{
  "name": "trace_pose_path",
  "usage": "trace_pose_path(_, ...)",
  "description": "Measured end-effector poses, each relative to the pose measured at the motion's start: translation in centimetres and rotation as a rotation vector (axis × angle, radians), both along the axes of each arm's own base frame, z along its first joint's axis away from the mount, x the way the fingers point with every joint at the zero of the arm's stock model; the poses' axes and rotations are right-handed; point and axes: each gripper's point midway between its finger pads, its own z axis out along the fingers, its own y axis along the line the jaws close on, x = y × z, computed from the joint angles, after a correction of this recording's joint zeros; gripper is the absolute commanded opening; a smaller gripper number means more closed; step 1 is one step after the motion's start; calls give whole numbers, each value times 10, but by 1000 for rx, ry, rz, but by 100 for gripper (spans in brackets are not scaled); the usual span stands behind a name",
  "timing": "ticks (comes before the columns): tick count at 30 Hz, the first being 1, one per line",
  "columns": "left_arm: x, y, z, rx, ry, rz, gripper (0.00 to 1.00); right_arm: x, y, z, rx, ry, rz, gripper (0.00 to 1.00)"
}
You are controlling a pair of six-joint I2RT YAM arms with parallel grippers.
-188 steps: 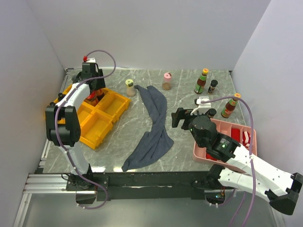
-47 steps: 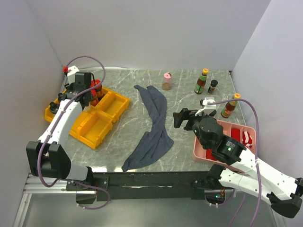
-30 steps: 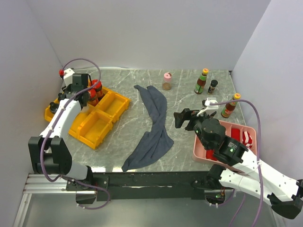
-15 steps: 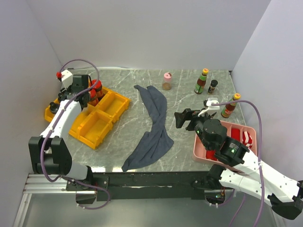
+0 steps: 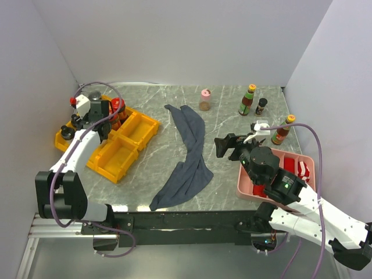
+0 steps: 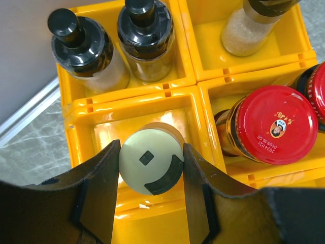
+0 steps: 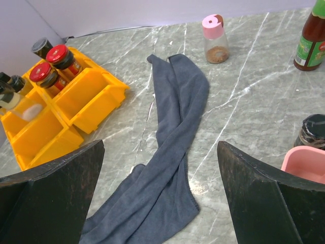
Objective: Organize the condiment bottles
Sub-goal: Place the bottle in the storage box.
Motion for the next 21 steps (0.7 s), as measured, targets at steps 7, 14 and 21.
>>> trace_pose_path(7,8,-7,-12,-37,-36,-26,1,0,0,1,3,-2,0,100)
trace_pose_path(14,13,-6,-29,-47,-5,-14,15,-1,-1,1,4,-4,0,100)
trace_pose_path(21,16,-9,-45,-58,30,-22,43,-1,-1,2,5,-5,0,100)
